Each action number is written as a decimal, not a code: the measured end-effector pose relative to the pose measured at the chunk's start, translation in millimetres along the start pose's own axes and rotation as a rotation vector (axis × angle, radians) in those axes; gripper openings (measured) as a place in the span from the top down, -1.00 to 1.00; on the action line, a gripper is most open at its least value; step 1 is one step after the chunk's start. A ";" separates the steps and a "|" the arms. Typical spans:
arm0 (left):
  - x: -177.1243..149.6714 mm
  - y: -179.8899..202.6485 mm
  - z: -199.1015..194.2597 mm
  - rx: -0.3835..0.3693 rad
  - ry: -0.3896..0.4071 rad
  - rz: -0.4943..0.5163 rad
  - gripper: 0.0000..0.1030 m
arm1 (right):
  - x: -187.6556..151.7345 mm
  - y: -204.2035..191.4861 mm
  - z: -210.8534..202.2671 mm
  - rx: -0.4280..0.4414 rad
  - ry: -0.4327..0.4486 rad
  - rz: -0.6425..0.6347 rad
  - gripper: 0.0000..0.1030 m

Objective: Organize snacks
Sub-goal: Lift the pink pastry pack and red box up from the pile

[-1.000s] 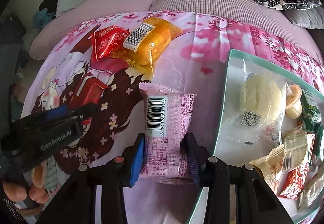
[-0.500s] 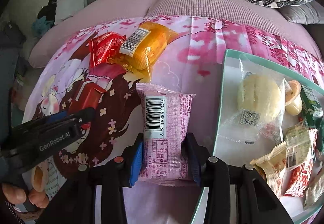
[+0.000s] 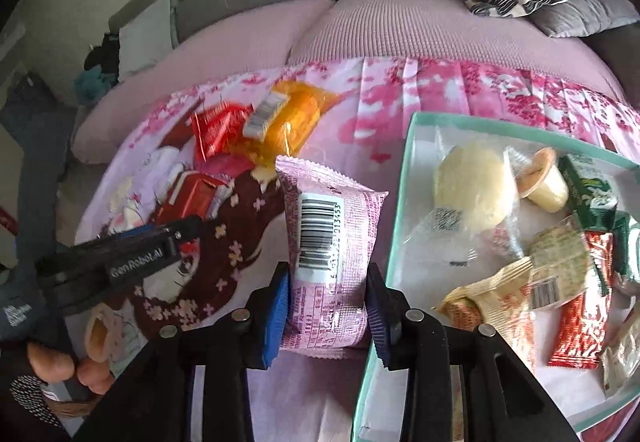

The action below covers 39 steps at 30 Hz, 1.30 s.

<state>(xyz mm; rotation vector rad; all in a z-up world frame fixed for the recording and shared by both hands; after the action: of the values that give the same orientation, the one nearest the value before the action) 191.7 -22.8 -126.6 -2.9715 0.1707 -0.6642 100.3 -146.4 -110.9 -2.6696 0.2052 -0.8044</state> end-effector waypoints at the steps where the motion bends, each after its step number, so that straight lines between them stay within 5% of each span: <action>1: 0.8 0.7 -2.7 0.000 0.006 -0.001 0.08 | 3.9 -0.4 -6.7 0.005 0.019 0.000 0.26; 17: 12.5 0.6 -45.8 0.013 0.106 -0.040 0.08 | 17.8 -11.8 -40.1 0.077 0.112 0.003 0.26; 30: -3.2 -6.9 -28.5 0.038 0.038 -0.060 0.08 | 1.4 4.9 -15.1 0.074 0.034 0.053 0.24; 34: -3.7 -10.1 -27.5 0.033 0.034 -0.074 0.08 | 1.6 7.8 -8.2 0.072 0.027 0.063 -0.03; 39: -3.8 -14.1 -26.0 0.026 0.027 -0.085 0.07 | 5.0 -3.7 0.9 0.071 0.028 0.006 -0.07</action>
<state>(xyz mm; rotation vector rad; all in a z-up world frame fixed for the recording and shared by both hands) 178.5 -10.1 -103.2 -2.9606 0.0375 -0.7109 105.1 -143.9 -107.7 -2.5913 0.1884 -0.8322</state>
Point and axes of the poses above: each gripper's, at about its wrist camera, not at the fingertips, and z roughly the way its jaws point, y to its right, x to its top, the point moved 10 cm from there along z, roughly the way its jaws point, and after that the axes turned 10 degrees about x, right-handed, at the moved point
